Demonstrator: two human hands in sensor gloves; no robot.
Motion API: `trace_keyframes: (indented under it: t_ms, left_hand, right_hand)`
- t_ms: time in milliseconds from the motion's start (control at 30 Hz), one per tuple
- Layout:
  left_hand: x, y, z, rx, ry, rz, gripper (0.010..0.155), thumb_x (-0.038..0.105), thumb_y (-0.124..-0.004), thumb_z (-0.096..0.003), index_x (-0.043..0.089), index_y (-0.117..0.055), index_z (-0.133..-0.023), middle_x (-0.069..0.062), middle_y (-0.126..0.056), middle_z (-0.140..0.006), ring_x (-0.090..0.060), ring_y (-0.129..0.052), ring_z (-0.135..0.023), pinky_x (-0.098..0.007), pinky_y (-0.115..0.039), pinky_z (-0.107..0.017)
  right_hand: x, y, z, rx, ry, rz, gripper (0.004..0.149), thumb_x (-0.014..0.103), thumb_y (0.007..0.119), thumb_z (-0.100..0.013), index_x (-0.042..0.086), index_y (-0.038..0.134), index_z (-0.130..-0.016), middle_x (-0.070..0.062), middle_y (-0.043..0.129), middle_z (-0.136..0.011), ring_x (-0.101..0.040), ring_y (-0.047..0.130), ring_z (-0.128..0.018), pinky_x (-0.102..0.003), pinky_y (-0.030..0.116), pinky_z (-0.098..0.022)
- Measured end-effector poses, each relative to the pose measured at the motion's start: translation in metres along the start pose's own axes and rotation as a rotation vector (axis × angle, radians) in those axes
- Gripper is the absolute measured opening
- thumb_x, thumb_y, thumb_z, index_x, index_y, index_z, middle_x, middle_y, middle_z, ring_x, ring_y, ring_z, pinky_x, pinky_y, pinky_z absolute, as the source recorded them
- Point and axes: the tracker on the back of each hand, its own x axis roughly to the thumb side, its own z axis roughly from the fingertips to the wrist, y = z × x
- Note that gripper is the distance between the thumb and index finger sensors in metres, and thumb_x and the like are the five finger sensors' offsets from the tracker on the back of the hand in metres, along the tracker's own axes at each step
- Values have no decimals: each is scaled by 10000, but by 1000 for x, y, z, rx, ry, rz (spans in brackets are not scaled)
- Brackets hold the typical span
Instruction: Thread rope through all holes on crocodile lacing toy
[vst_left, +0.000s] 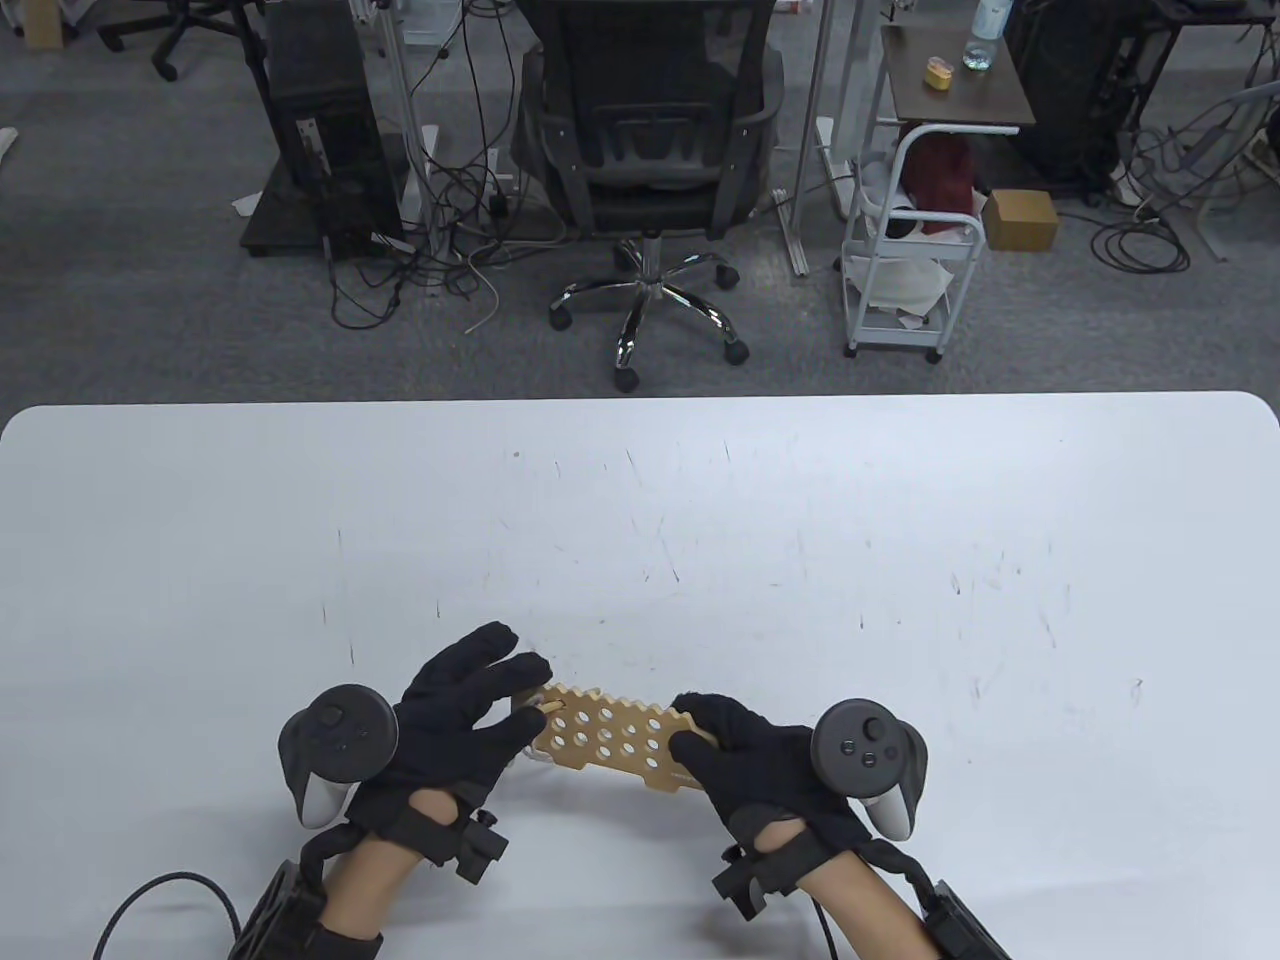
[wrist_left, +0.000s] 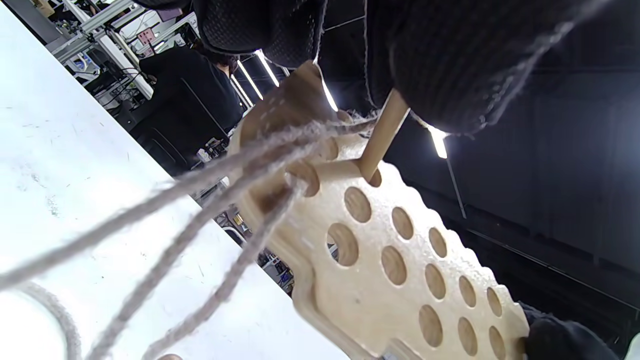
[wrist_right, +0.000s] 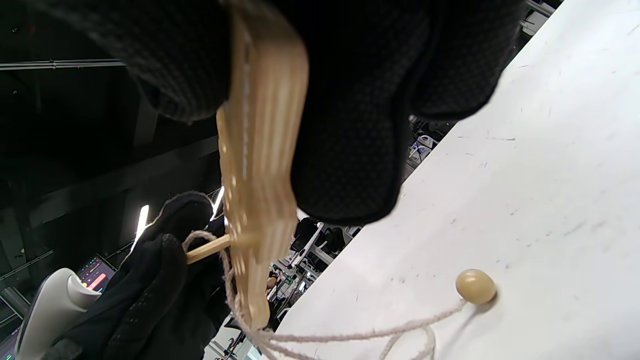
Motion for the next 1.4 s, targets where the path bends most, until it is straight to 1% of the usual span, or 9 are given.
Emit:
trace_keyframes:
  t_ms: [467,800,933,1100,1167,1267,1400]
  left_hand:
    - [4,-6,0,-27,-18,-38,563,479,-925,-375,475,-788,-921,-34,-566,-1115,-347,-552,-1045,-564,-467,-777]
    - [5,-5,1,-13,-27,-64,573,487,-920,-379,478,-772,-932,-34,-563,-1116,-346,-553,-1044,-564,-465,-778]
    - [3,2,2,25,-18,-41,569,507,-894,-390,480,-760,-942,-36,-565,-1117,-346,-555,-1044,-563,-465,-778]
    - [-1,16,3,100,8,-14,553,501,-872,-406,486,-753,-946,-31,-584,-1112,-341,-575,-1039,-562,-476,-778]
    - [-5,21,4,137,27,6,537,495,-839,-421,484,-749,-951,-30,-602,-1105,-339,-591,-1034,-559,-487,-776]
    - [-12,27,4,179,86,38,505,462,-793,-437,479,-768,-941,-34,-644,-1086,-340,-632,-1015,-555,-515,-766]
    - [-24,29,3,208,159,43,495,429,-798,-435,463,-793,-928,-36,-699,-1057,-342,-683,-988,-556,-543,-754]
  right_hand:
    - [4,6,1,31,-14,-49,480,367,852,-436,88,817,-825,-43,1055,-631,-243,1120,-446,-462,826,-465]
    - [5,6,2,24,-10,-54,480,368,852,-436,92,815,-827,-38,1055,-632,-239,1120,-449,-459,826,-466]
    - [5,4,2,13,-3,-58,475,361,844,-444,93,808,-833,-45,1046,-639,-247,1113,-452,-467,819,-471]
    - [5,1,1,6,8,-70,468,353,831,-449,97,795,-840,-48,1029,-642,-256,1097,-449,-491,800,-479]
    - [5,0,1,2,9,-74,475,353,831,-445,97,792,-843,-47,1025,-645,-258,1094,-451,-494,796,-482]
    - [5,-2,1,-5,8,-81,469,352,825,-451,99,791,-844,-52,1018,-651,-261,1091,-451,-498,793,-483]
    - [5,-4,1,-12,8,-90,473,353,822,-450,100,787,-847,-50,1019,-646,-257,1088,-447,-498,791,-486]
